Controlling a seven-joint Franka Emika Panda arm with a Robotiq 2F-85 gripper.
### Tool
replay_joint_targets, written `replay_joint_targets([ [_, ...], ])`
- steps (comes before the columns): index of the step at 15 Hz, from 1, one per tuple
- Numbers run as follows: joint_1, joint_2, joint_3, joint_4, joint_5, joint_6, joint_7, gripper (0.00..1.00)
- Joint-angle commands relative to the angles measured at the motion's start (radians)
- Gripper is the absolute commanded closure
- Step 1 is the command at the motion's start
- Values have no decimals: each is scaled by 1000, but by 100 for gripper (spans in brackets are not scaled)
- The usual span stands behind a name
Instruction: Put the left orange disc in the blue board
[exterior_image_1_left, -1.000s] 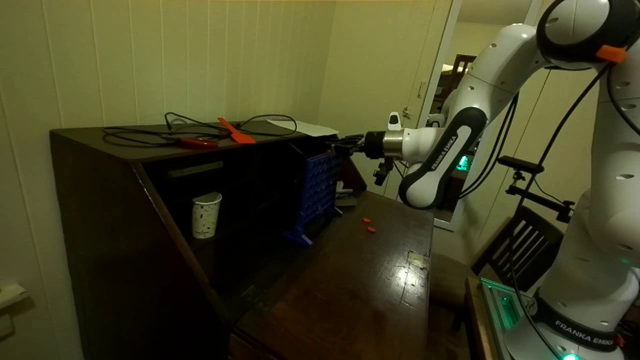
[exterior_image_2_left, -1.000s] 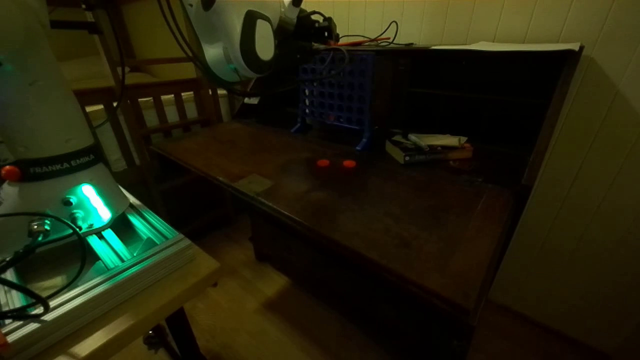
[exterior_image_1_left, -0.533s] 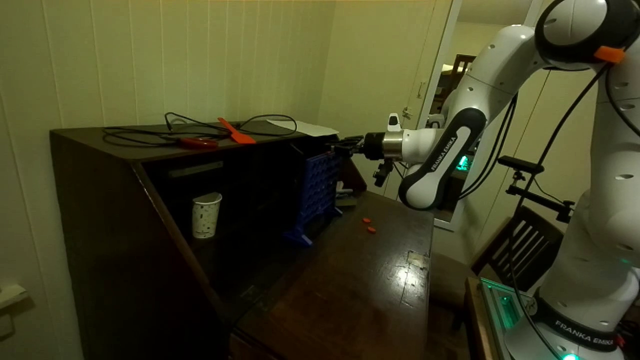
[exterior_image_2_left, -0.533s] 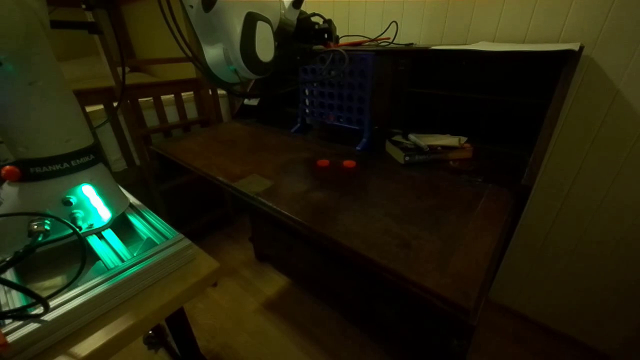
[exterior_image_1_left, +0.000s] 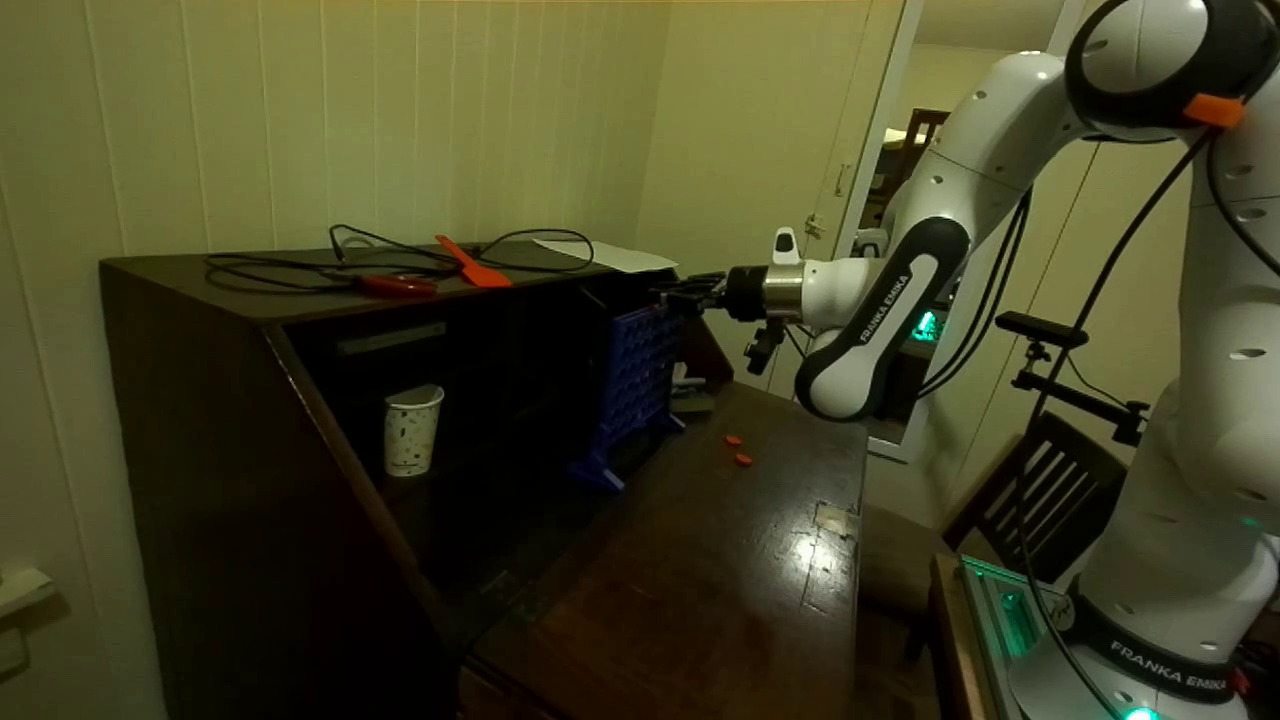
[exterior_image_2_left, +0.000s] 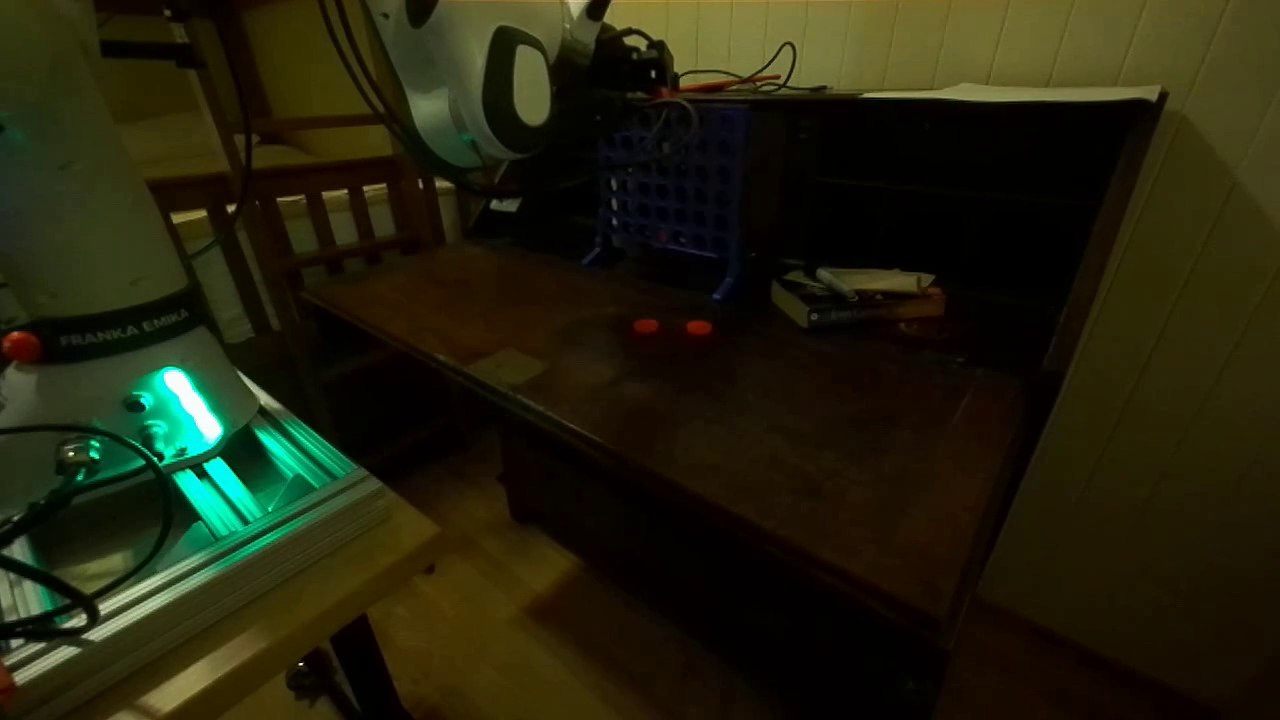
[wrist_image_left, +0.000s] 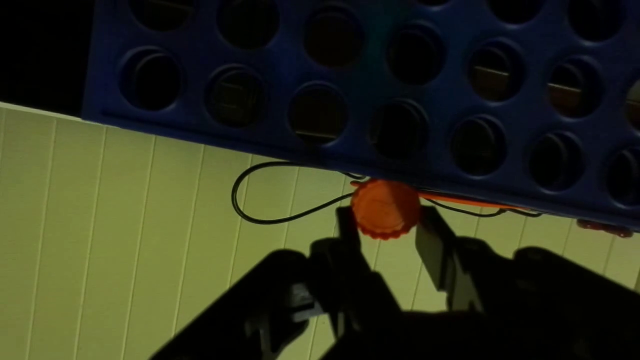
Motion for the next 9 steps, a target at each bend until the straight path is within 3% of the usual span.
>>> replay_joint_targets([
  [1, -5, 35, 13, 34, 17, 11, -15, 90],
  [9, -6, 50, 16, 47, 10, 9, -15, 90],
])
